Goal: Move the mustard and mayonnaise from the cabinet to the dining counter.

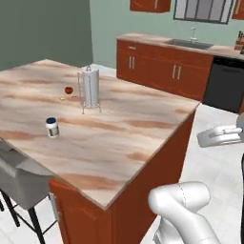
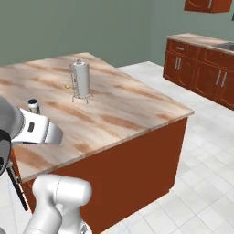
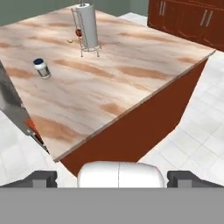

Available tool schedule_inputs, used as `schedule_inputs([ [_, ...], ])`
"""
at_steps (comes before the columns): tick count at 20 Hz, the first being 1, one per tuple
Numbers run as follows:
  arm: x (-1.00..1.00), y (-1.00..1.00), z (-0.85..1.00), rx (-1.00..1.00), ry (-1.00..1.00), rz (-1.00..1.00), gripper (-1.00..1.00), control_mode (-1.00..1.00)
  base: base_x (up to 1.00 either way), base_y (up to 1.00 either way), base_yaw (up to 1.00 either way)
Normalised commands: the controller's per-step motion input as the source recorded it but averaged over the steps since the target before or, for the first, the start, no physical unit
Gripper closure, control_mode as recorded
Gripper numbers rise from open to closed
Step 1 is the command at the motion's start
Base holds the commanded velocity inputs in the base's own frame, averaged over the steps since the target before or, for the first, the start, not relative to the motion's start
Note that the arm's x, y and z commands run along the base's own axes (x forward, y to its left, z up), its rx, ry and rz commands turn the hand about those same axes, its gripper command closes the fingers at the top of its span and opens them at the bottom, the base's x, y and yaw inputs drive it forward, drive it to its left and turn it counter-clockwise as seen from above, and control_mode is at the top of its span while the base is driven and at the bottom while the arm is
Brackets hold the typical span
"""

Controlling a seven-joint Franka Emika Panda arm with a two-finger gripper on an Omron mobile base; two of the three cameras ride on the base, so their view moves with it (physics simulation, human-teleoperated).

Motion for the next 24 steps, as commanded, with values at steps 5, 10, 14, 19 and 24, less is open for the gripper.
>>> schedule_inputs([
  [5,0.0,0.0,0.0,0.0,0.0,0.0,-1.0,1.0,0.0,0.04,-0.99],
  [10,0.0,0.0,0.0,0.0,0.0,0.0,-1.0,1.0,0.0,0.02,-1.0],
  [14,0.0,0.0,0.0,0.0,0.0,0.0,-1.0,1.0,0.0,-0.03,-0.88],
  [19,0.0,0.0,0.0,0.0,0.0,0.0,-1.0,1.0,0.12,-0.06,-0.74],
  [24,0.0,0.0,0.0,0.0,0.0,0.0,-1.0,1.0,0.31,0.01,-0.64],
])
